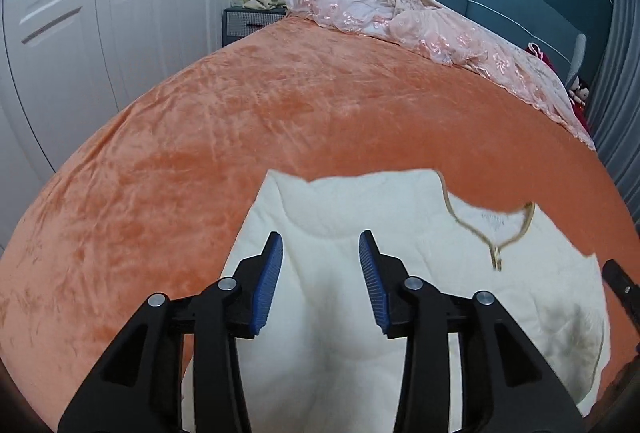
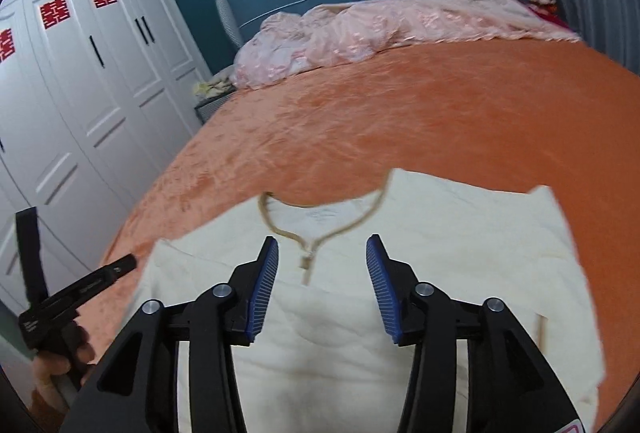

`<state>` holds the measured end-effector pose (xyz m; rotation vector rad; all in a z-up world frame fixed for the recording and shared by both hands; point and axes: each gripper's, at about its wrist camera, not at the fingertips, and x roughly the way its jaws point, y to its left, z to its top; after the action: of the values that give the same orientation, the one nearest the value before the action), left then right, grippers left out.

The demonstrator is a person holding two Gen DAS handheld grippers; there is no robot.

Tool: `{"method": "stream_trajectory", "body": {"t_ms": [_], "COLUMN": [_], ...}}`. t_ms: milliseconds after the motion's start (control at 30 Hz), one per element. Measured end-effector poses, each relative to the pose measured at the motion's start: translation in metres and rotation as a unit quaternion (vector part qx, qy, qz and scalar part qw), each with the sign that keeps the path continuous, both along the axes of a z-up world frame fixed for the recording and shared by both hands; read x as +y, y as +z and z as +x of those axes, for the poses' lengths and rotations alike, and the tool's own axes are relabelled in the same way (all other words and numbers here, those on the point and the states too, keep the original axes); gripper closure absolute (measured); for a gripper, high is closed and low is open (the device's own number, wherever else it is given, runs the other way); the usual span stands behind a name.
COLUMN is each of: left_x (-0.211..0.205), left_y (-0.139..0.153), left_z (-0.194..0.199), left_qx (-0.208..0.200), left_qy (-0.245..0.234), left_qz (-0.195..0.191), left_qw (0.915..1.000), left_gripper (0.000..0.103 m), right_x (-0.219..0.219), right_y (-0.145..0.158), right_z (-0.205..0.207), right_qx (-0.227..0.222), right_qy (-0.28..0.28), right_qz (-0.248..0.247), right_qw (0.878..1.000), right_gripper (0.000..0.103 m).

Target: Fold large clothes

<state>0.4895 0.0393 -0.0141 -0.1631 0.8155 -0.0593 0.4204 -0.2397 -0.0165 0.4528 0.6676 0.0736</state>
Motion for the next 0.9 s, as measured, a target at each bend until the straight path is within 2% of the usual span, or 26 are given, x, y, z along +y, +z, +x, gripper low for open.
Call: {"method": "stream_trajectory", "body": {"t_ms": [67,133,267,367,433,467,500,533,700,800,900], "left_x": [0.002,-0.001,0.002,0.006,0.006,0.005,0.005,0.004,0.006,0.006,-0.002], "left_y": [-0.002,-0.009,-0.038,-0.062,-0.075,-0.078,-0.081,-0.084,-0.087,-0.088,-0.091], "left_z": [0.031,0.057,0.089,0.097,0.094,0.092,0.089,0.086,0.08,0.08,0.081], "left_qx": [0.021,0.037,0.073,0.082,0.074,0.065,0.053,0.042,0.021,0.017,0.014], "left_qy": [0.007,0.005,0.013,0.02,0.018,0.018,0.019,0.02,0.025,0.026,0.027], "left_qz": [-0.015,-0.019,-0.037,-0.025,-0.016,-0.014,-0.011,-0.008,-0.013,-0.015,0.01], "left_qw": [0.9996,0.9991,0.9966,0.9961,0.997,0.9976,0.9983,0.9989,0.9994,0.9994,0.9995], "left_gripper": [0.061,0.061,0.061,0.062,0.062,0.061,0.061,0.061,0.061,0.061,0.061], "right_x": [0.021,0.043,0.075,0.085,0.093,0.095,0.099,0.101,0.091,0.088,0.09], "right_y": [-0.003,-0.012,-0.037,-0.065,-0.085,-0.092,-0.092,-0.092,-0.087,-0.099,-0.103], "right_z": [0.047,0.091,0.152,0.178,0.187,0.187,0.185,0.182,0.167,0.17,0.174], "right_qx": [0.024,0.053,0.096,0.133,0.159,0.16,0.145,0.135,0.089,0.104,0.109], "right_qy": [0.039,0.072,0.076,0.069,0.087,0.098,0.107,0.118,0.082,0.06,0.054], "right_qz": [0.04,0.057,0.046,0.055,0.057,0.054,0.042,0.044,0.033,0.025,0.01], "right_qw": [0.998,0.994,0.991,0.987,0.982,0.981,0.983,0.983,0.992,0.992,0.993], "right_gripper": [0.05,0.046,0.046,0.046,0.05,0.061,0.083,0.094,0.1,0.103,0.103]}}
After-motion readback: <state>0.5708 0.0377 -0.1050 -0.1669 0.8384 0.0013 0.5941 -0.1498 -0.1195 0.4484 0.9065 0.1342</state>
